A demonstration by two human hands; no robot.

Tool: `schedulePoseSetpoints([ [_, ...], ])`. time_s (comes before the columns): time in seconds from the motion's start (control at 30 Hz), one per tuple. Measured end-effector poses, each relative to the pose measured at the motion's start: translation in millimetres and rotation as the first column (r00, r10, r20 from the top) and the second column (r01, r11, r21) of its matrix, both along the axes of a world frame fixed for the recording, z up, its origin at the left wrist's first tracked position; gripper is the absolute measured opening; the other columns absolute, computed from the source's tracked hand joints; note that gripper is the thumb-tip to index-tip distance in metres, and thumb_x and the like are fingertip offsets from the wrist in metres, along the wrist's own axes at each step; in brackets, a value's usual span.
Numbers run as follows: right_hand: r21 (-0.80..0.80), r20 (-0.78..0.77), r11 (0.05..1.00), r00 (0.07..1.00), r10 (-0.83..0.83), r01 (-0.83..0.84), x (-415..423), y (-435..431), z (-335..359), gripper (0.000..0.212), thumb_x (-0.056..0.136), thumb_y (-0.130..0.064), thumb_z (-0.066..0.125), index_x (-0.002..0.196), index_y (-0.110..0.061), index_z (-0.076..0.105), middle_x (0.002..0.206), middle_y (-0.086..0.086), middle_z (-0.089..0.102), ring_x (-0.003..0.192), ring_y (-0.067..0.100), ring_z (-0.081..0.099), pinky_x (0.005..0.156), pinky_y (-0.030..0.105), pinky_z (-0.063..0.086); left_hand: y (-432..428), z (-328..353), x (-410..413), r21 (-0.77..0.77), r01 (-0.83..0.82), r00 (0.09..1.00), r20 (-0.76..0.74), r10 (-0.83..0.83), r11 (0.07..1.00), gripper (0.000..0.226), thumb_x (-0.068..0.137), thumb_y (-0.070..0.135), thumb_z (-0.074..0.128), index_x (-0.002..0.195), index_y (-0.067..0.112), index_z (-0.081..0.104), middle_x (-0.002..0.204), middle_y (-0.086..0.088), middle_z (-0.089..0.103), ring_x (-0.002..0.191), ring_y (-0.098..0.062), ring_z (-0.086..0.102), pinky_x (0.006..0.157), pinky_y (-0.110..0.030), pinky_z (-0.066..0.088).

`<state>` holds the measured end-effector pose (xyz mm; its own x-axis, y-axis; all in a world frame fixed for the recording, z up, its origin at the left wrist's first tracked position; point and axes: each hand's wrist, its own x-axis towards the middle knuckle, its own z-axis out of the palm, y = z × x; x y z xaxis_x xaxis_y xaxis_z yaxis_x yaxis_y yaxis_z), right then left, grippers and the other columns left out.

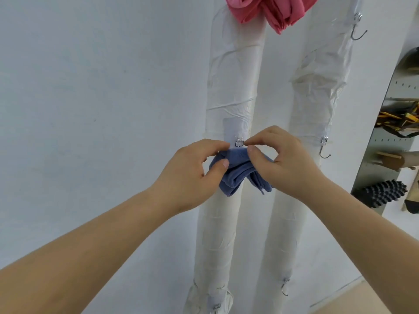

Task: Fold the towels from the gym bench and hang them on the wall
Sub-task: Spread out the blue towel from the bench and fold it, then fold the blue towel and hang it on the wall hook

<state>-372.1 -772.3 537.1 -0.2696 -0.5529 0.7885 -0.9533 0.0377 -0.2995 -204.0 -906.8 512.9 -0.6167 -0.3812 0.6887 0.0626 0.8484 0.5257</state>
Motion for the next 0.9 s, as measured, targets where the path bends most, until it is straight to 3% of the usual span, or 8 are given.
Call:
schedulePoseSetpoints([
  [0.1, -0.154, -0.309, 0.987, 0.946, -0.099, 0.053, 25, 13, -9, 0.017, 0.094, -0.019, 0.062, 0.103, -0.016, 0.077, 0.101, -0.001, 0.067, 0.091, 0.022, 0.063, 0.074, 0.041, 0.054, -5, -25, 21, 0.117, -0.042, 0.999, -0.008, 0.044, 0.992, 0.035, 0.097, 0.03, 0.064, 0.131, 0.04, 0.06, 0.119, 0.032, 0.061, 0.112, 0.009, 0.058, 0.079, -0.008, 0.048],
  [0.2, -0.25, -0.35, 0.968, 0.935, -0.063, -0.029, 73, 25, -42, 0.016, 0.095, -0.018, 0.063, 0.093, -0.014, 0.077, 0.087, 0.0, 0.066, 0.079, 0.023, 0.06, 0.067, 0.035, 0.049, -12, -62, 47, 0.247, -0.092, 0.995, 0.047, 0.082, 0.965, 0.035, 0.096, 0.032, 0.066, 0.129, 0.041, 0.063, 0.12, 0.026, 0.065, 0.111, 0.003, 0.062, 0.076, -0.011, 0.049],
  [0.33, 0.156, 0.017, 0.986, 0.998, 0.06, -0.062, 118, 22, -106, 0.024, 0.093, -0.049, 0.054, 0.099, -0.036, 0.073, 0.086, -0.018, 0.067, 0.077, 0.005, 0.063, 0.067, 0.032, 0.056, -15, -120, 82, 0.4, -0.142, 0.984, 0.154, 0.087, 0.905, 0.029, 0.097, 0.024, 0.066, 0.121, 0.039, 0.068, 0.116, 0.021, 0.069, 0.091, -0.004, 0.069, 0.073, -0.013, 0.056],
  [0.4, 0.43, 0.161, 0.901, 0.987, -0.016, -0.055, 126, 17, -138, 0.03, 0.092, -0.059, 0.052, 0.109, -0.042, 0.07, 0.092, -0.021, 0.069, 0.083, 0.001, 0.066, 0.077, 0.032, 0.058, -11, -149, 99, 0.454, -0.167, 0.974, 0.212, 0.076, 0.875, 0.028, 0.097, 0.022, 0.066, 0.119, 0.039, 0.068, 0.113, 0.02, 0.069, 0.085, -0.006, 0.069, 0.071, -0.016, 0.058],
  [0.5, 0.648, 0.294, 0.755, 0.947, -0.131, -0.097, 135, 19, -180, 0.031, 0.093, -0.06, 0.057, 0.117, -0.044, 0.068, 0.095, -0.024, 0.069, 0.088, -0.002, 0.067, 0.086, 0.03, 0.056, -5, -191, 121, 0.509, -0.188, 0.955, 0.295, 0.035, 0.84, 0.028, 0.097, 0.022, 0.065, 0.119, 0.039, 0.068, 0.11, 0.018, 0.071, 0.089, -0.007, 0.069, 0.072, -0.013, 0.056],
  [0.7, 0.701, 0.5, 0.697, 0.801, -0.328, -0.153, 194, 42, -253, 0.026, 0.095, -0.049, 0.065, 0.117, -0.036, 0.071, 0.091, -0.015, 0.07, 0.085, 0.005, 0.068, 0.089, 0.033, 0.057, 15, -267, 184, 0.612, -0.182, 0.912, 0.397, -0.1, 0.77, 0.033, 0.096, 0.015, 0.065, 0.109, 0.046, 0.067, 0.106, 0.014, 0.074, 0.087, -0.016, 0.072, 0.069, -0.012, 0.055],
  [0.8, 0.693, 0.55, 0.712, 0.723, -0.419, -0.115, 240, 57, -283, 0.027, 0.095, -0.05, 0.064, 0.119, -0.037, 0.07, 0.094, -0.015, 0.071, 0.083, 0.005, 0.068, 0.087, 0.035, 0.058, 24, -294, 225, 0.62, -0.16, 0.884, 0.436, -0.168, 0.768, 0.036, 0.096, 0.012, 0.065, 0.11, 0.045, 0.067, 0.108, 0.016, 0.074, 0.088, -0.005, 0.068, 0.074, -0.007, 0.051],
  [0.9, 0.678, 0.605, 0.733, 0.614, -0.508, -0.062, 301, 82, -307, 0.031, 0.097, -0.049, 0.062, 0.125, -0.037, 0.066, 0.1, -0.018, 0.069, 0.08, 0.001, 0.066, 0.077, 0.024, 0.055, 31, -323, 274, 0.627, -0.128, 0.827, 0.495, -0.267, 0.769, 0.033, 0.095, 0.016, 0.066, 0.117, 0.04, 0.069, 0.106, 0.022, 0.073, 0.096, 0.005, 0.067, 0.085, -0.013, 0.052],
])
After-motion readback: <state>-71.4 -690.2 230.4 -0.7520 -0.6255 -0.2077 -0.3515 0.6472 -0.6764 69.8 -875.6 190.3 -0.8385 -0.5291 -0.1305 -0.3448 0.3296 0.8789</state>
